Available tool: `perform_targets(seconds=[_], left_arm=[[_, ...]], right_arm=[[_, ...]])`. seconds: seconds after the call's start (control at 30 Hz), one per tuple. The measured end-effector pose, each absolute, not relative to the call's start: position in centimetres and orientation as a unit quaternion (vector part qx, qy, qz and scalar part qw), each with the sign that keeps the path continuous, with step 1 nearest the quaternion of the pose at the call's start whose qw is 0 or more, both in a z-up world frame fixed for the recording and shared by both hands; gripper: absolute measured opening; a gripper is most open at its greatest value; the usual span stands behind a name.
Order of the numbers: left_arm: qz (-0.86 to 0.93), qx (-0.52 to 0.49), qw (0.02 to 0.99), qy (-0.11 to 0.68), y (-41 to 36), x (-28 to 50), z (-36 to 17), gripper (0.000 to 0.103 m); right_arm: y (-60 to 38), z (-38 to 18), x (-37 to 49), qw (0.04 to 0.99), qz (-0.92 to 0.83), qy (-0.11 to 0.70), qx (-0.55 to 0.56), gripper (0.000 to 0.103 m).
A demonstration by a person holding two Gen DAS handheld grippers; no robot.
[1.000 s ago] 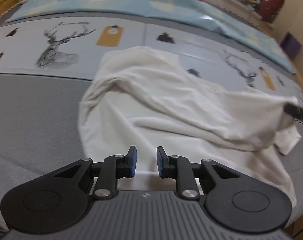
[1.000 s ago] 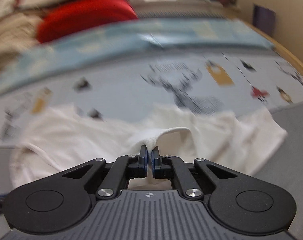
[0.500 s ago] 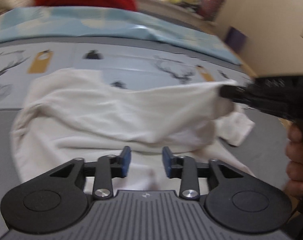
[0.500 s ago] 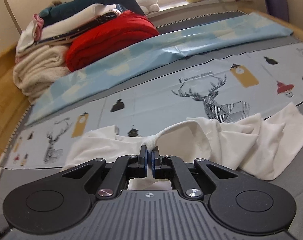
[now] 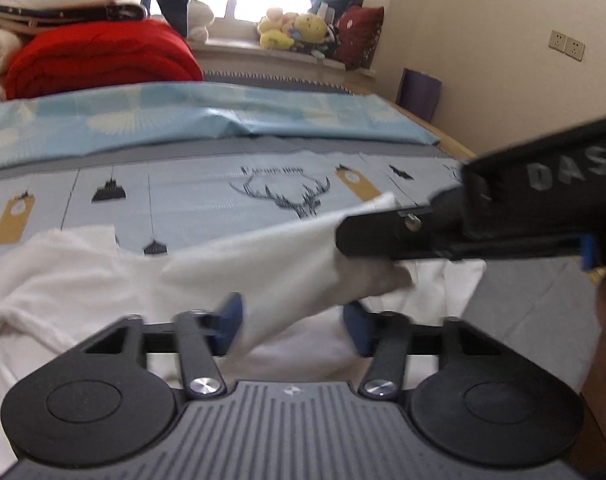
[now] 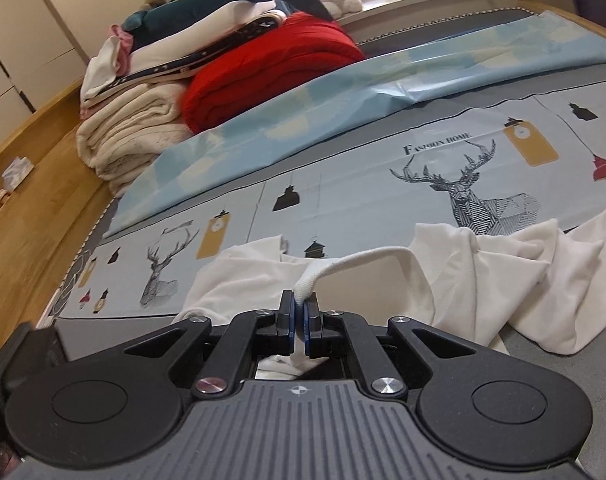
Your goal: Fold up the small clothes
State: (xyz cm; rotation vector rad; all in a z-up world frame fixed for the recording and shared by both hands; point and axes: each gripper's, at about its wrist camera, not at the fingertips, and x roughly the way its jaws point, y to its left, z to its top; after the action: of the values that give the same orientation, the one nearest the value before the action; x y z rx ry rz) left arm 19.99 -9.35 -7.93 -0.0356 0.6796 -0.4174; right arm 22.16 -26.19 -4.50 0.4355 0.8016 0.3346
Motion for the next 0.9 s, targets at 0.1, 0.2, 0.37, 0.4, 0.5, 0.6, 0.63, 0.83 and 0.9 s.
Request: perform_targets(seconds=[0.1, 0.2, 0.37, 0.4, 0.5, 0.6, 0.63, 0.83, 0.9], left_arm=[[-0.195, -0.011, 0.925, 0.325, -8.7, 21.1, -8.0, 0.004], [-0.159, -0.017, 0.931, 0.327, -6.5, 22.4, -7.8, 0.004], [-0.054, -0.090, 0.929, 0.356, 2.5, 25.8, -7.8, 0.004], [-0.019, -0.106, 0.927, 0.360, 5.5, 26.4, -7.8, 0.004], [0.085, -0.171, 0.918, 0.348, 15.4, 27.1, -7.5, 0.004], [0.248, -0.242, 0.885, 0.310, 27.5, 25.4, -7.7, 0.005], [0.320, -0.256, 0.860, 0.304, 31.5, 24.3, -8.1, 0.006], [0.386, -0.293, 0.814, 0.321, 37.4, 22.8, -9.3, 0.025], [0.350, -0.257, 0.841, 0.323, 35.1, 24.5, -8.6, 0.037]], right_arm=[[-26.2, -4.4, 22.2, 0.882, 0.169, 0.387, 0.210, 0.004], [-26.0, -4.3, 22.5, 0.885, 0.153, 0.388, 0.206, 0.010], [-26.4, -3.4, 22.9, 0.924, 0.051, 0.333, 0.178, 0.023], [-26.6, -3.6, 23.1, 0.923, 0.038, 0.335, 0.186, 0.023], [-26.8, -4.8, 24.2, 0.912, 0.015, 0.357, 0.204, 0.023], [-26.0, -5.4, 25.0, 0.910, 0.013, 0.370, 0.189, 0.023], [-25.6, -5.4, 25.1, 0.911, 0.013, 0.371, 0.179, 0.023], [-24.8, -5.8, 26.2, 0.909, 0.008, 0.385, 0.158, 0.023], [-25.2, -6.0, 26.6, 0.907, -0.006, 0.391, 0.156, 0.023]])
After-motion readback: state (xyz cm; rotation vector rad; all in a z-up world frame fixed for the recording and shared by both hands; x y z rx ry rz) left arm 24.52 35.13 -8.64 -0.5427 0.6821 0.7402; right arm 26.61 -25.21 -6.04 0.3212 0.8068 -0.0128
